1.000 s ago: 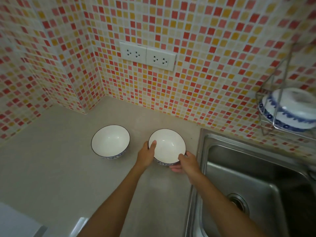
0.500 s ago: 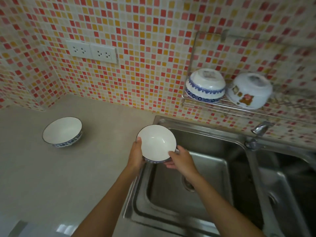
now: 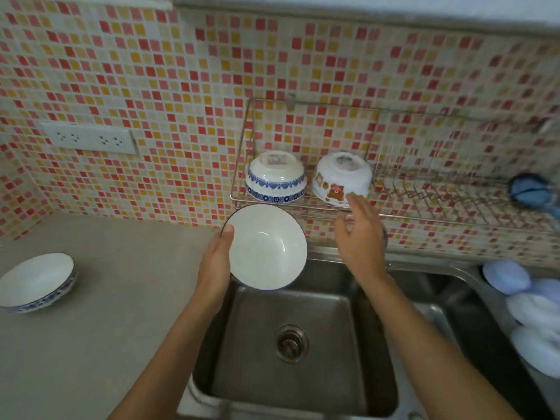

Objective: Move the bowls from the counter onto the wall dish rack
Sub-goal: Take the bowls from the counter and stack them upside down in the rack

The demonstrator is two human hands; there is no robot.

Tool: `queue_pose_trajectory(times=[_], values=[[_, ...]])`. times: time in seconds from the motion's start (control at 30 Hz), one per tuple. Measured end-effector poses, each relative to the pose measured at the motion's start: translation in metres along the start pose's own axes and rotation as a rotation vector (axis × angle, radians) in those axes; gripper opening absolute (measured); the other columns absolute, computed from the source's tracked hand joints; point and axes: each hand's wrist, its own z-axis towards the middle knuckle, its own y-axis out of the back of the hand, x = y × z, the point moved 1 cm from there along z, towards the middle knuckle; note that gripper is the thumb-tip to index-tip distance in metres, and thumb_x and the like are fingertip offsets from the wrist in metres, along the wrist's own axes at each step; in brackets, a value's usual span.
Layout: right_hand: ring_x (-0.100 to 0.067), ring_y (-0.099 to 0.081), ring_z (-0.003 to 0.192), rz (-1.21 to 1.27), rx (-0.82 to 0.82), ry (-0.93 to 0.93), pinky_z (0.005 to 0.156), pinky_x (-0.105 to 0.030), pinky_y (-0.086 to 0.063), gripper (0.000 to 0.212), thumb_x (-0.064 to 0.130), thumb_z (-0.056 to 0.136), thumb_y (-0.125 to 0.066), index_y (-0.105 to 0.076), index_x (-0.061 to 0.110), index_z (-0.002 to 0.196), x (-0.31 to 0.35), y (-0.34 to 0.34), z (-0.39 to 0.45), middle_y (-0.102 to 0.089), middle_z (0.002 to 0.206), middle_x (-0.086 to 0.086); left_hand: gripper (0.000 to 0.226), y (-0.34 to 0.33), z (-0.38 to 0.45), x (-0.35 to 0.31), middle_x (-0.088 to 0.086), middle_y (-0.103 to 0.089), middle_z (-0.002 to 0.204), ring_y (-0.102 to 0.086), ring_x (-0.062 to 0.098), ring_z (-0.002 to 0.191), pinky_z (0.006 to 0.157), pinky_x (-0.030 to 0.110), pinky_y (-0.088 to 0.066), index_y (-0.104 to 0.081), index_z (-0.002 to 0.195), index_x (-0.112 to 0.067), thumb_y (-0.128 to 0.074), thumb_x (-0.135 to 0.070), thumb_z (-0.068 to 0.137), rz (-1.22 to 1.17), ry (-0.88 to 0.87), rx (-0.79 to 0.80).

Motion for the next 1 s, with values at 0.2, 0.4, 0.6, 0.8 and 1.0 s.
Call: queue_pose_trajectory(times=[0.2, 0.4, 0.6, 0.8, 1.0], values=[[-0.028, -0.055, 0.124, -0.316, -0.070, 0.190, 0.114, -0.050, -0.032, 0.044, 0.033, 0.097, -0.043, -0.059, 0.005, 0.127, -0.055, -0.011, 0.012, -0.062, 0.129, -0.013, 0.062, -0.030, -0.008, -0.038, -0.003, -0.067, 0.121, -0.066, 0.023, 0.105, 0.085, 0.044, -0.057, -0.054, 0.126, -0.038, -0.039, -0.070, 0.076, -0.038, -0.027, 0.142], [-0.028, -0.061, 0.116, -0.268, -0.219, 0.248, 0.120, -0.031, -0.015, 0.037, 0.023, 0.089, -0.056, -0.065, 0.003, 0.118, -0.060, -0.020, 0.014, -0.068, 0.120, -0.012, 0.053, -0.042, 0.002, -0.056, -0.004, -0.063, 0.126, -0.062, 0.025, 0.113, 0.090, 0.050, -0.054, -0.053, 0.126, -0.042, -0.039, -0.071, 0.084, -0.066, -0.077, 0.154], [-0.027, -0.061, 0.115, -0.208, -0.223, 0.236, 0.117, -0.041, -0.026, 0.043, 0.032, 0.092, -0.048, -0.066, 0.003, 0.118, -0.056, -0.022, 0.015, -0.068, 0.119, -0.012, 0.048, -0.059, 0.022, -0.078, 0.002, -0.061, 0.124, -0.063, 0.027, 0.107, 0.070, 0.038, -0.060, -0.048, 0.131, -0.033, -0.037, -0.059, 0.093, -0.109, -0.063, 0.125], [-0.026, -0.063, 0.112, -0.201, -0.254, 0.238, 0.109, -0.049, -0.039, 0.043, 0.034, 0.090, -0.048, -0.069, 0.004, 0.112, -0.056, -0.021, 0.014, -0.071, 0.113, -0.010, 0.051, -0.100, 0.050, -0.111, 0.004, -0.057, 0.128, -0.058, 0.027, 0.110, 0.089, 0.049, -0.054, -0.048, 0.131, -0.032, -0.032, -0.062, 0.093, -0.032, -0.115, 0.101], [-0.024, -0.063, 0.112, -0.213, -0.268, 0.242, 0.114, -0.043, -0.030, 0.054, 0.040, 0.098, -0.031, -0.069, 0.006, 0.112, -0.054, -0.024, 0.013, -0.071, 0.114, -0.009, 0.056, -0.144, 0.081, -0.144, -0.003, -0.047, 0.138, -0.044, 0.012, 0.113, 0.090, 0.031, -0.034, -0.043, 0.138, -0.029, -0.032, -0.061, 0.094, 0.230, -0.429, 0.034]])
